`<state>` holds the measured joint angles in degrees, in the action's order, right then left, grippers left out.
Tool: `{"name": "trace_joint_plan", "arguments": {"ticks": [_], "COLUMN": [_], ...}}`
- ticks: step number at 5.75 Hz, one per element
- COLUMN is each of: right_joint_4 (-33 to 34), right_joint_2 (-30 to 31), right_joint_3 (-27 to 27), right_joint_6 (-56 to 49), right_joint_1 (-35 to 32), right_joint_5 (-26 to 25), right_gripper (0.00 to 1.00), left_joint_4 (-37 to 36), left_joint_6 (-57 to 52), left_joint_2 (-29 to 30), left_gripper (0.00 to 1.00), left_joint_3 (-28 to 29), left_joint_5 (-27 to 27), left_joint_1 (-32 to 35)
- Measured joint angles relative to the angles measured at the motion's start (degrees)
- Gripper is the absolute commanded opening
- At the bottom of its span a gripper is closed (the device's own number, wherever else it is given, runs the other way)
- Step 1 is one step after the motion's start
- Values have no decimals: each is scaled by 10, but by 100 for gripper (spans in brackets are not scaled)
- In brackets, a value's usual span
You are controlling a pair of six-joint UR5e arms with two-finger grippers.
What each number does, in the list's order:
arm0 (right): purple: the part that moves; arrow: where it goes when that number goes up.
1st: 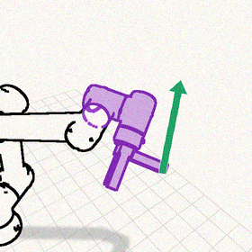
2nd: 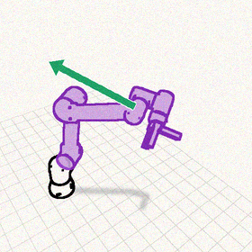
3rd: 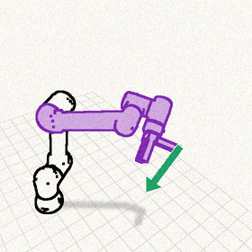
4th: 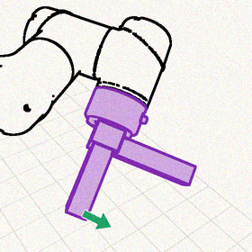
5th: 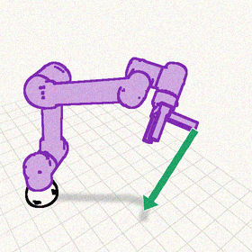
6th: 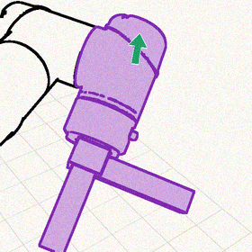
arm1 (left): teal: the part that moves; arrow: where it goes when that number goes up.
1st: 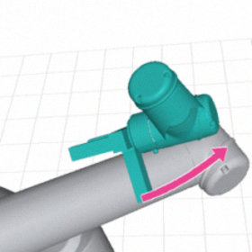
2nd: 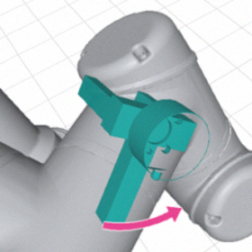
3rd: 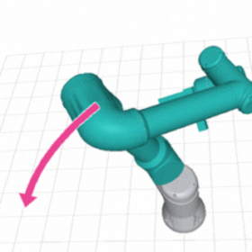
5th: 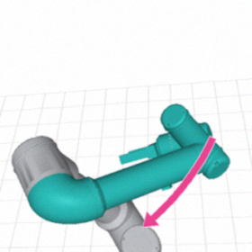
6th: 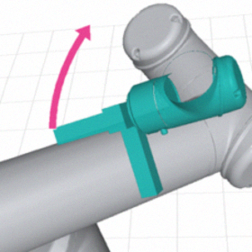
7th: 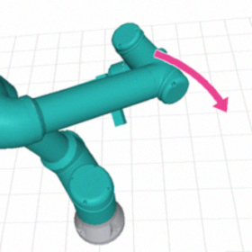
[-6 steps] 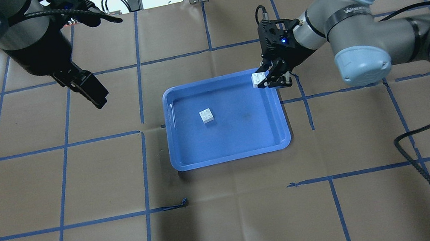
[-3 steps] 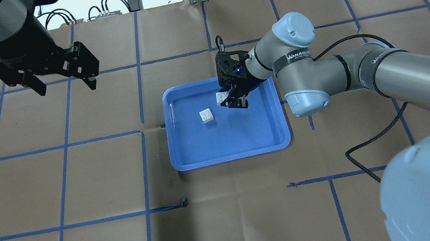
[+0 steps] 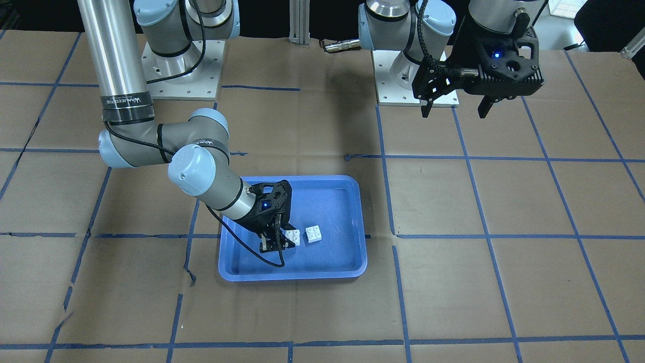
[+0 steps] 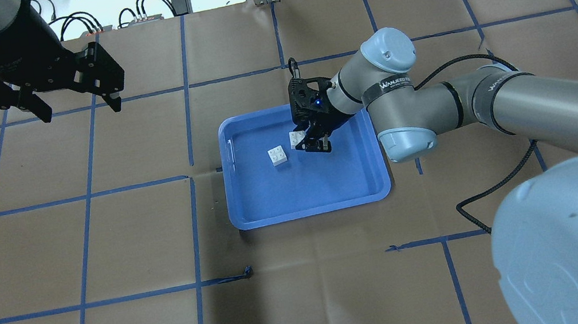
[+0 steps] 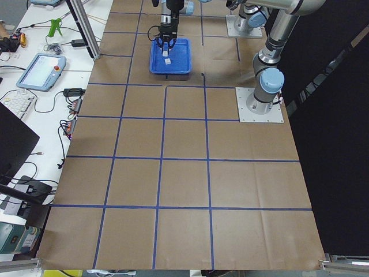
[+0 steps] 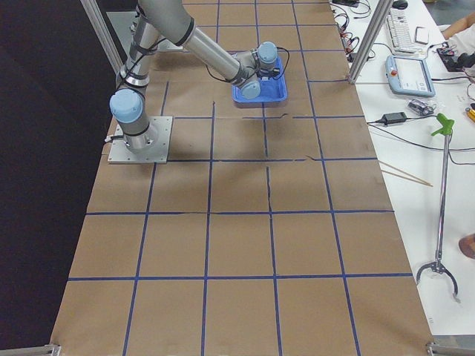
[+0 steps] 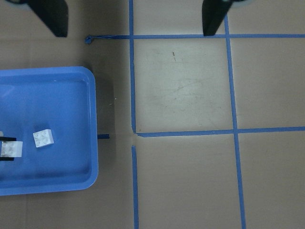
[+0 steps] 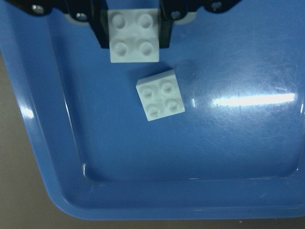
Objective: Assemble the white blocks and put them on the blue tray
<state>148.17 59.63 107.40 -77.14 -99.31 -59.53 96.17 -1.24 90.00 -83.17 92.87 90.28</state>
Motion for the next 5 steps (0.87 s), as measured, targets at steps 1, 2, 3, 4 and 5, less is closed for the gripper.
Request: {"name": "trace_joint_plan", "arguments": {"ticks": [1, 2, 3, 4, 5], "right_joint_4": [1, 4, 10, 13, 13], "right_joint_2": [-4, -9, -11, -12, -12], "right_joint_3": [0, 0, 0, 0, 1], "right_joint_6": [0, 5, 12, 19, 25], "right_joint_1": [-4, -6, -7, -7, -11], "right_joint_5": [0, -1, -1, -1, -2], "right_gripper": [20, 20, 20, 20, 20], "left_joint_4": [-2, -3, -3, -3, -3], "left_joint_6": [0, -2, -5, -6, -7], "left_joint_2": [-1, -2, -3, -4, -5], "left_gripper": [99, 99, 99, 99, 99], "left_joint_3": [-3, -4, -5, -6, -6], "left_joint_5": [0, 0, 2, 4, 5], "left_joint_1": [0, 0, 1, 1, 1]}}
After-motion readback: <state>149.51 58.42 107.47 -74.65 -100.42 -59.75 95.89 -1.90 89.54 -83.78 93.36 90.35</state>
